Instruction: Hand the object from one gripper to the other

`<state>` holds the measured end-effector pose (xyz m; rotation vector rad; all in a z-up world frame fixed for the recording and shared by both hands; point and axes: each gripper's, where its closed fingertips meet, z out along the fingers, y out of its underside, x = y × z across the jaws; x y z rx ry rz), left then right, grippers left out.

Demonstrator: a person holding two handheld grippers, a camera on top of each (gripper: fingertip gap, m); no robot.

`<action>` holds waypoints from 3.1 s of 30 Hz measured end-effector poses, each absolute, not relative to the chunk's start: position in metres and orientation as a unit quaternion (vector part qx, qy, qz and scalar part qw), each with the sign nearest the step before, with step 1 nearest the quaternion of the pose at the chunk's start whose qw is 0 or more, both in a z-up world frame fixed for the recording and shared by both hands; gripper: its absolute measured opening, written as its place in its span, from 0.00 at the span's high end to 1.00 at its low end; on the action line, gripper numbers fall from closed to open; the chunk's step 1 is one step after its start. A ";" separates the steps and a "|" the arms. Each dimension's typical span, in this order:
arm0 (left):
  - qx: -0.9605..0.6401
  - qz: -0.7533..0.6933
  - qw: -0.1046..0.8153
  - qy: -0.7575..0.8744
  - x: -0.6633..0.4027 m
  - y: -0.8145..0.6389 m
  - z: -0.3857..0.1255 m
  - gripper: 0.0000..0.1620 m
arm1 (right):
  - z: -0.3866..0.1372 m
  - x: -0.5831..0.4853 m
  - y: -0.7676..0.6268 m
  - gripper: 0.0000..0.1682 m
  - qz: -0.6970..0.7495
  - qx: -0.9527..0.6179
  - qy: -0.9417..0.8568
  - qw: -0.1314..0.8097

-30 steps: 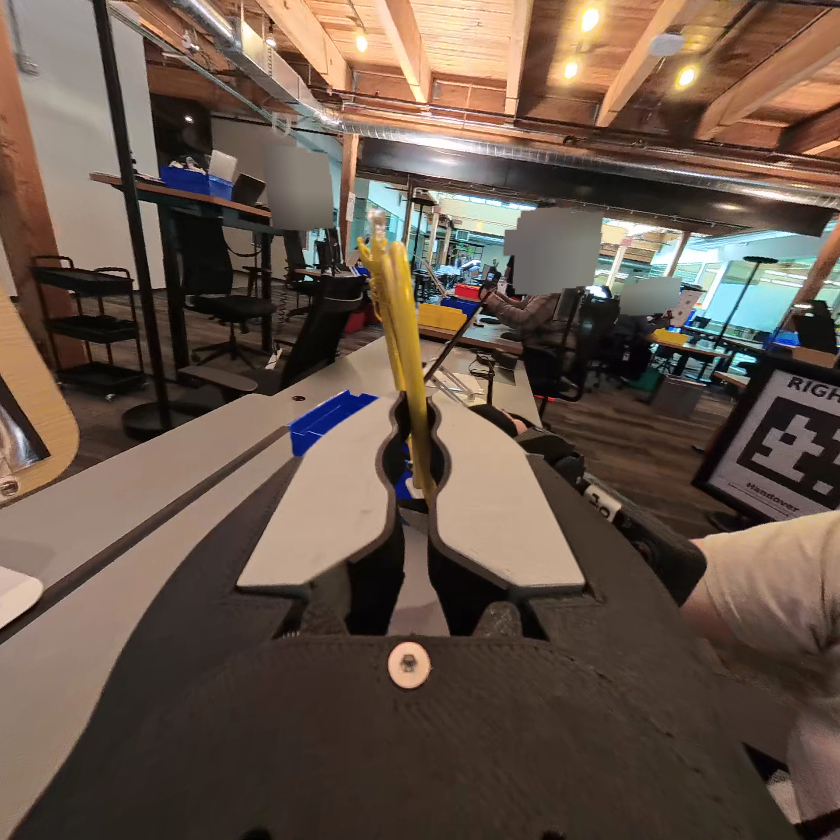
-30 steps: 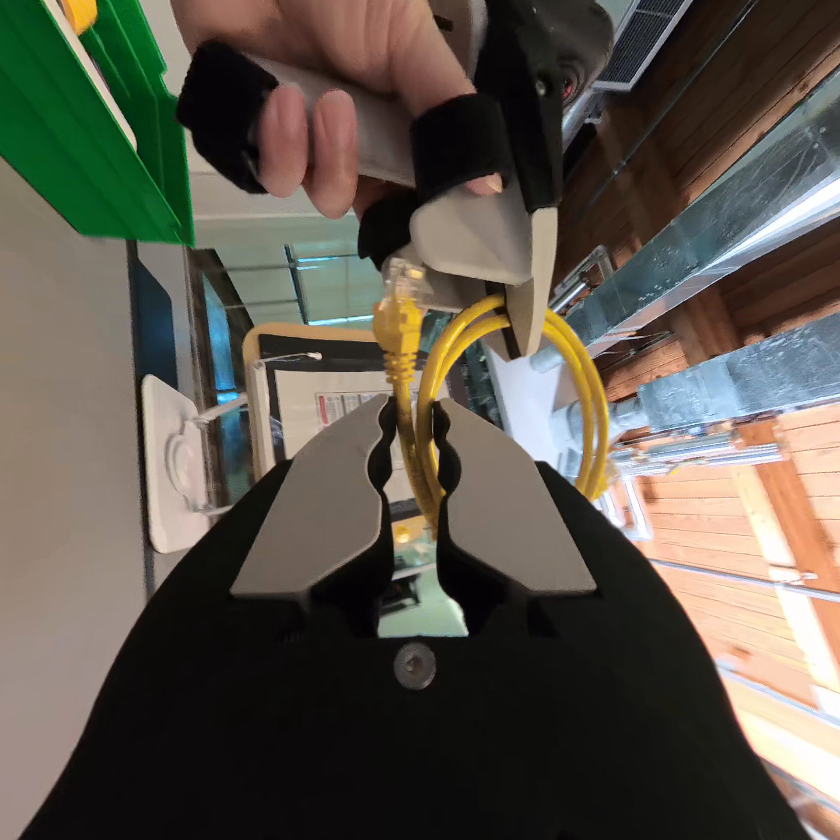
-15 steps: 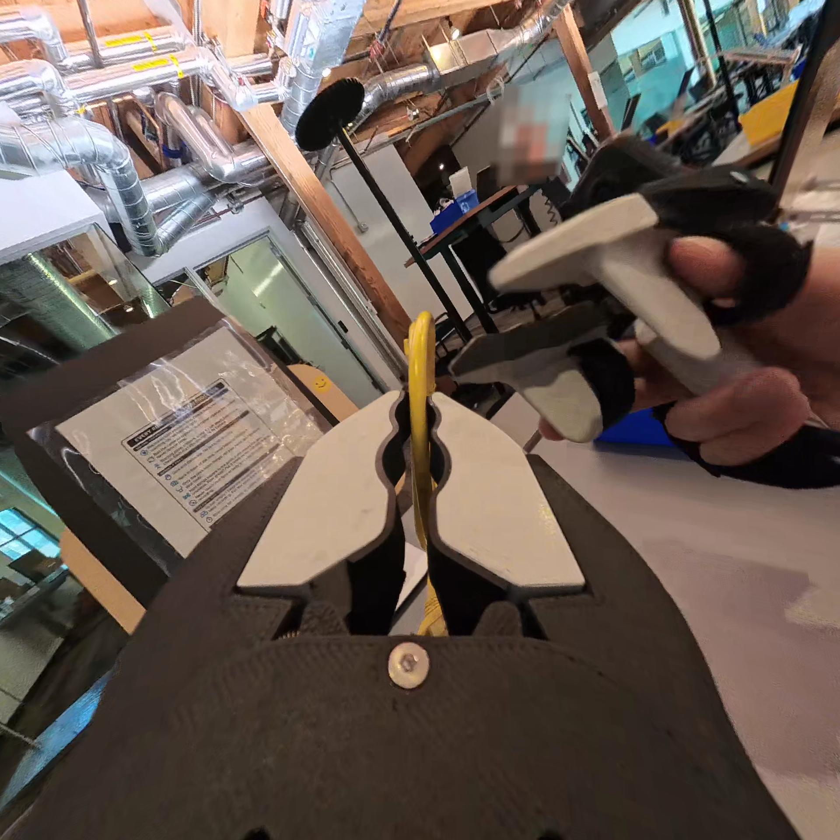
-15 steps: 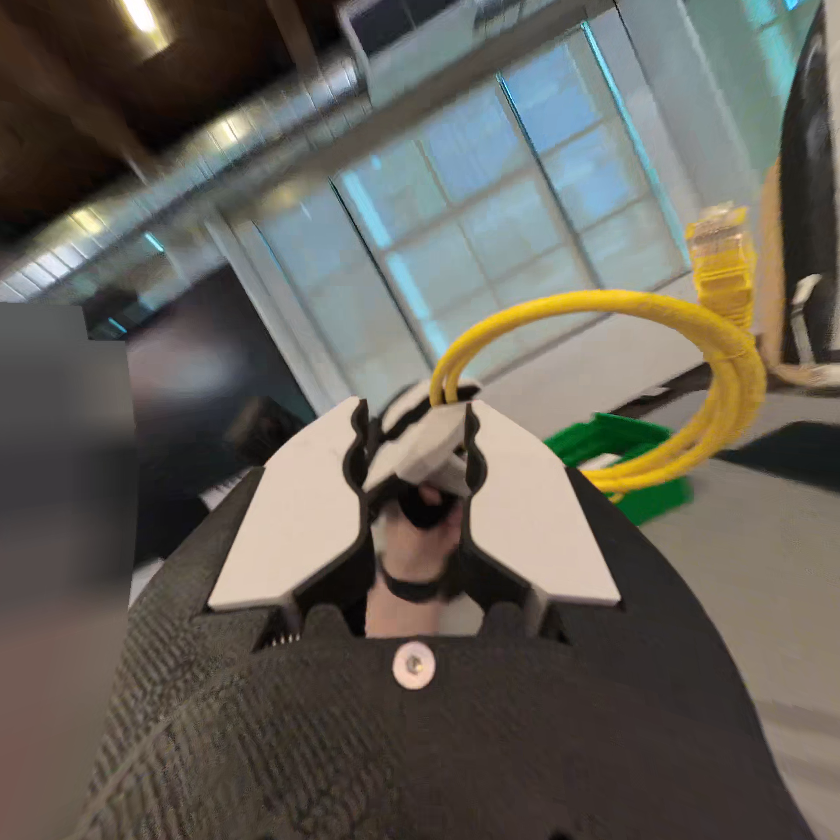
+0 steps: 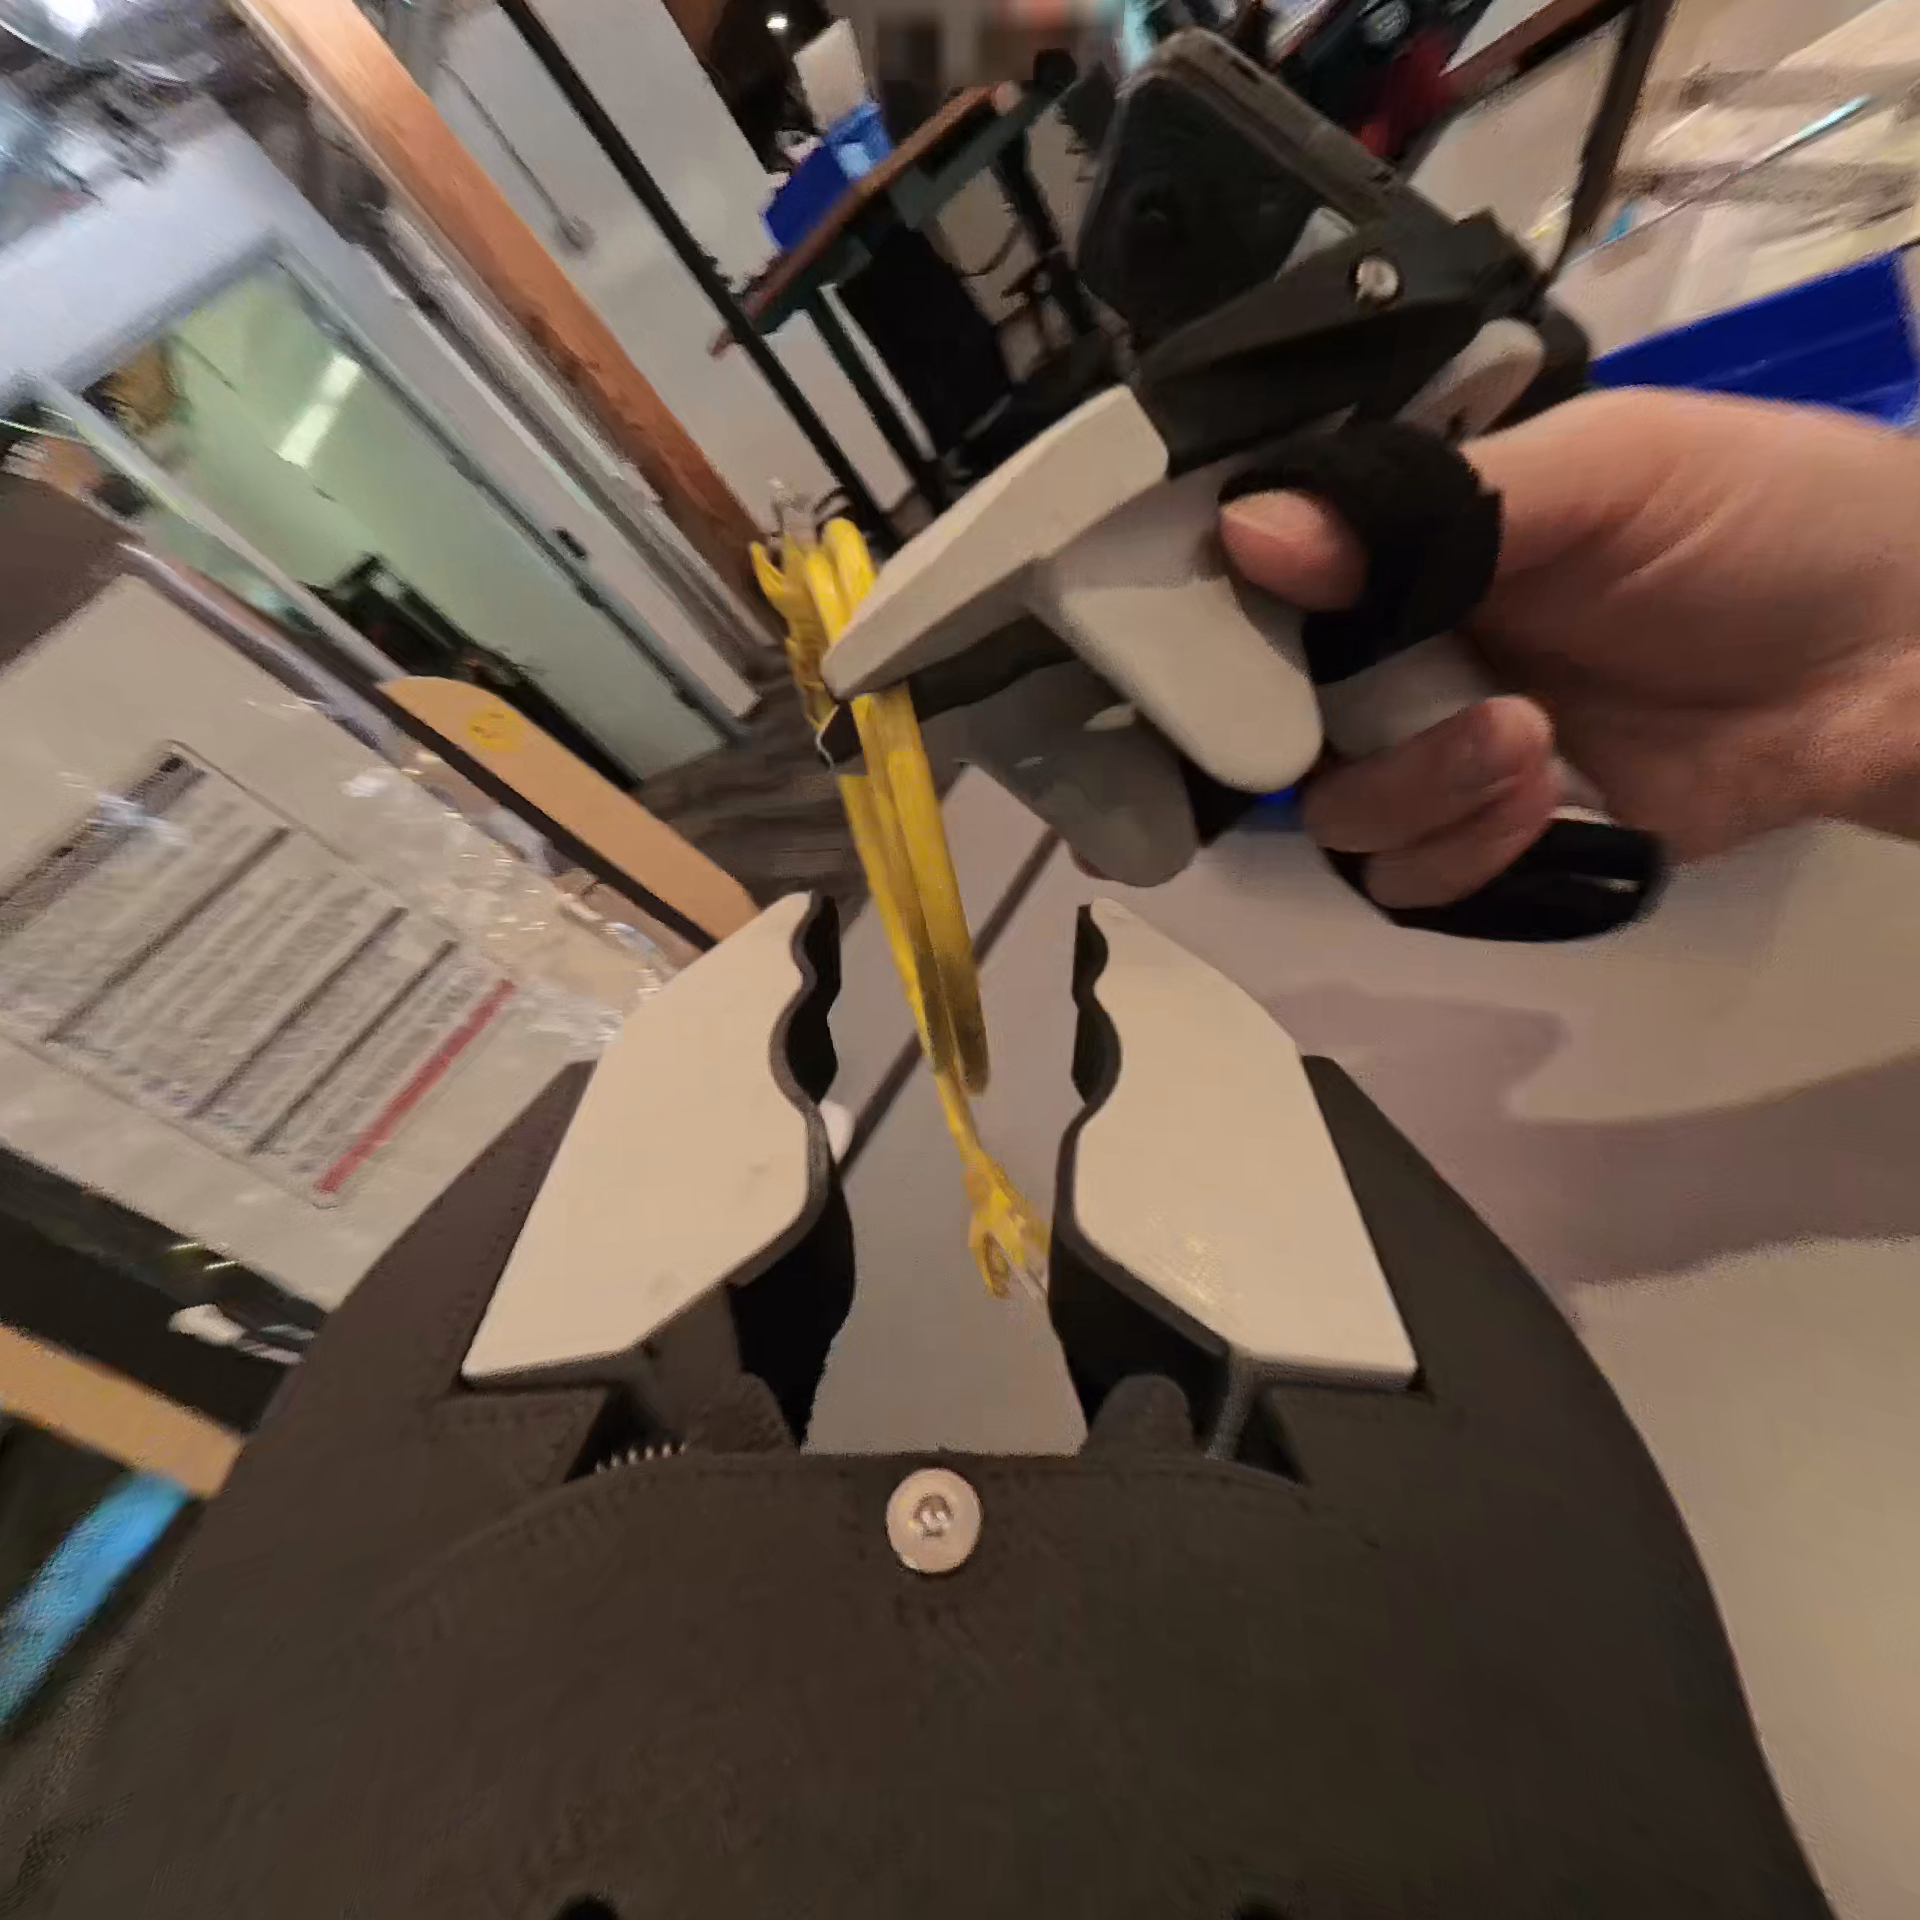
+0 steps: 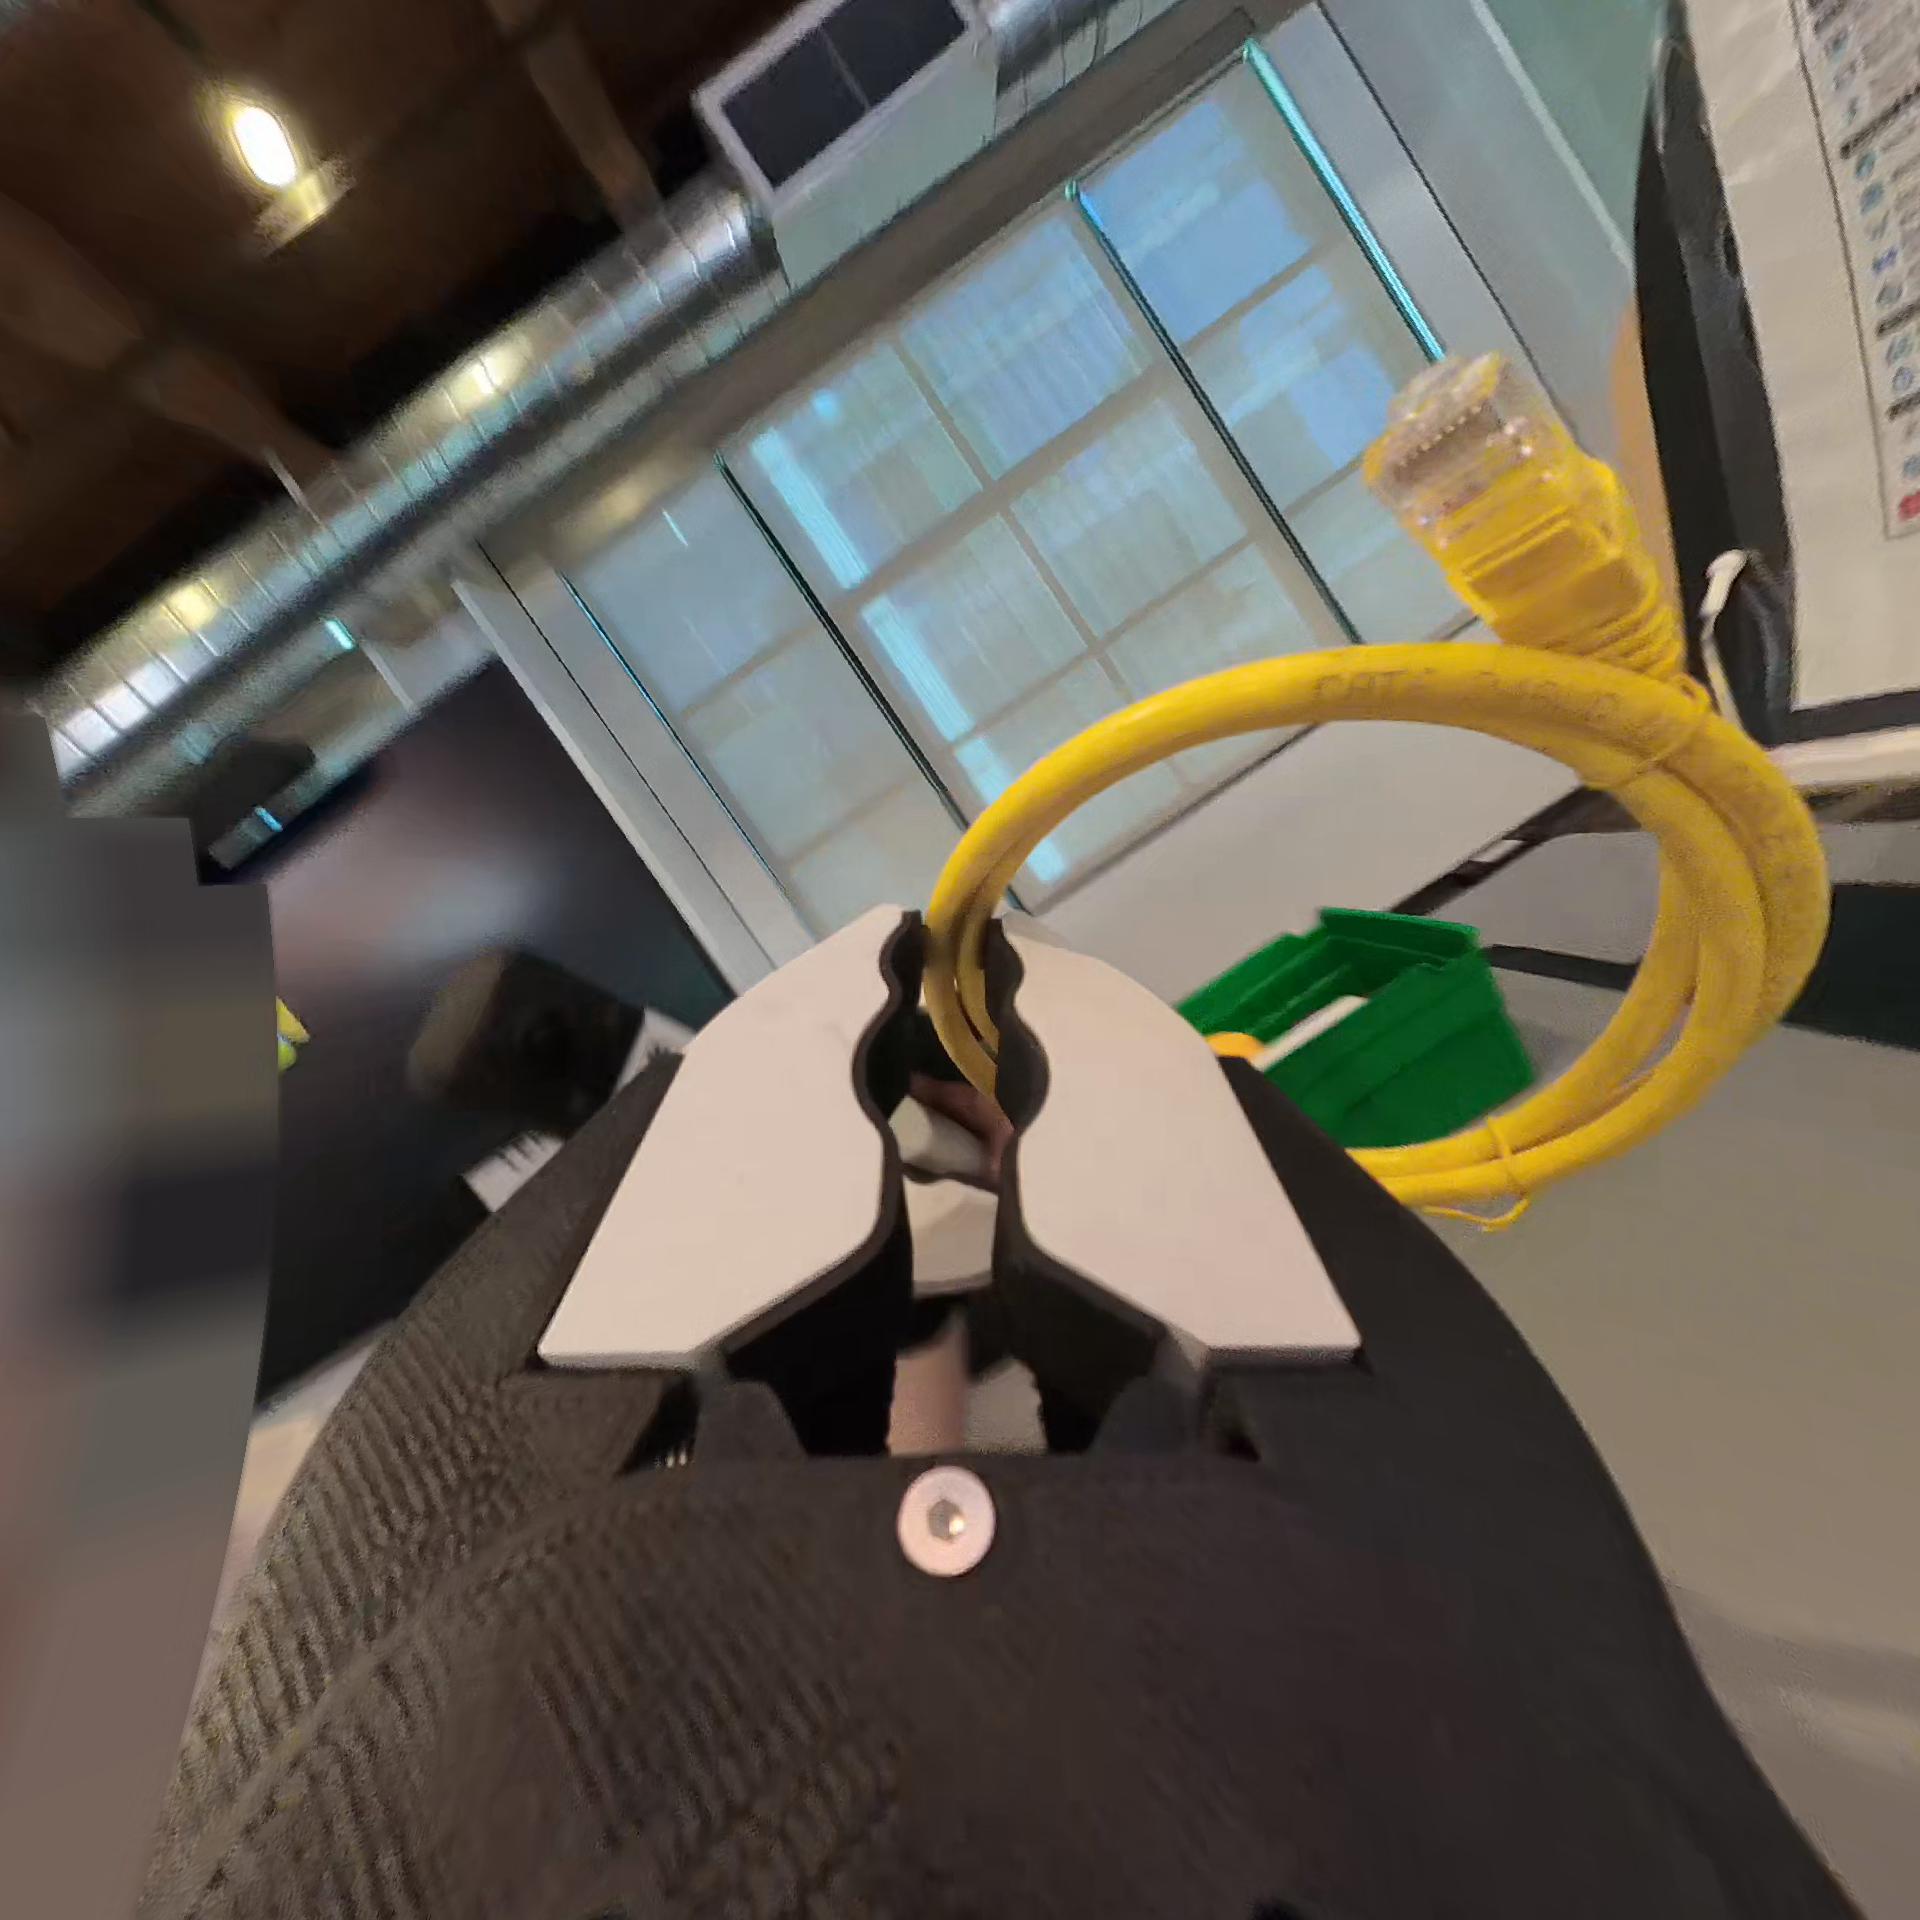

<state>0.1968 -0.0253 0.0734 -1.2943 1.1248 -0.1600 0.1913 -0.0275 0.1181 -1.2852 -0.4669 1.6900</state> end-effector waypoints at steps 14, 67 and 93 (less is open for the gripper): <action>-0.579 -0.434 0.501 0.475 0.192 -0.081 0.098 0.84 | 0.055 0.157 -0.072 0.93 0.182 -0.473 -0.631 0.587; -0.570 -0.461 0.560 0.386 0.181 -0.055 0.120 0.90 | 0.077 0.181 -0.040 0.88 -0.212 -0.390 -0.616 0.651; -0.460 -0.541 0.571 0.412 0.166 -0.082 0.151 0.94 | 0.142 0.221 -0.069 0.96 0.564 -0.458 -0.385 0.568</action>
